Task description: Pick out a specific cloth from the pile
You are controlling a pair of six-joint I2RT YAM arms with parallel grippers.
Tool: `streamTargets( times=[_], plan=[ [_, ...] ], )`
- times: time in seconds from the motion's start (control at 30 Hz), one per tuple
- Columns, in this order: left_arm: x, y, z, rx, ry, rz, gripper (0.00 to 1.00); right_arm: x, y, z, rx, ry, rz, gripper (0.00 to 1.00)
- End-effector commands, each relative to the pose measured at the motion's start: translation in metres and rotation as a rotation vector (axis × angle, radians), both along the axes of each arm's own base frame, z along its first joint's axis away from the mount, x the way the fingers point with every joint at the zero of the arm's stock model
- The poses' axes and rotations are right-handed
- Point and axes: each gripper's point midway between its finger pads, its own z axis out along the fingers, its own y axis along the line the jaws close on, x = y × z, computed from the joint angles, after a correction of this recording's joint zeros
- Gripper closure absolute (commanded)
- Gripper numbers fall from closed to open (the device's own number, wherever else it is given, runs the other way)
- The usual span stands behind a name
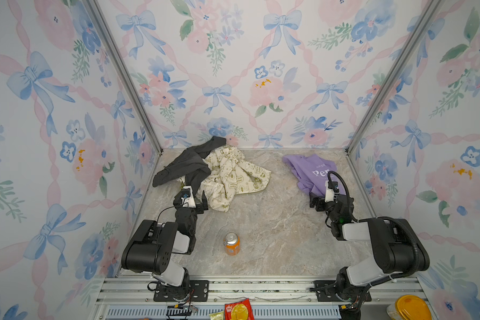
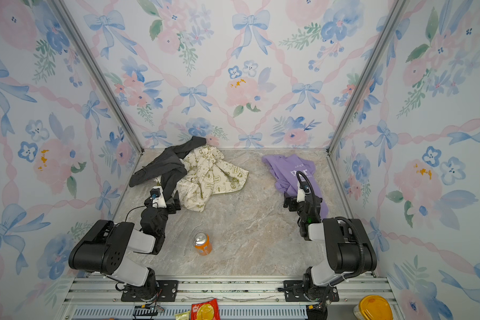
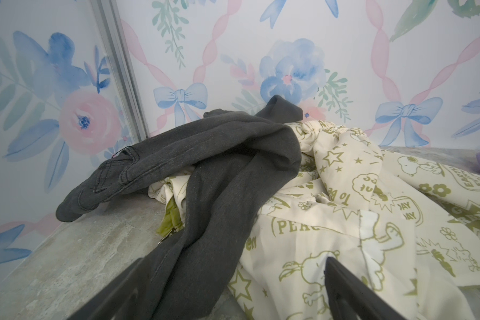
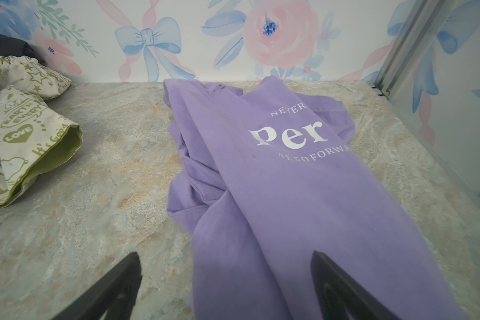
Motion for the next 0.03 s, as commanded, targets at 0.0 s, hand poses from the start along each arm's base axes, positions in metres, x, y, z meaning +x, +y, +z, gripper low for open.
streamTargets(
  times=[0.0],
  plan=[
    [0.0022, 0.0003, 0.0003, 0.019, 0.003, 0.006, 0.02, 0.0041, 0.0033, 0.0072, -0.007, -0.018, 0.019, 0.03]
  ],
)
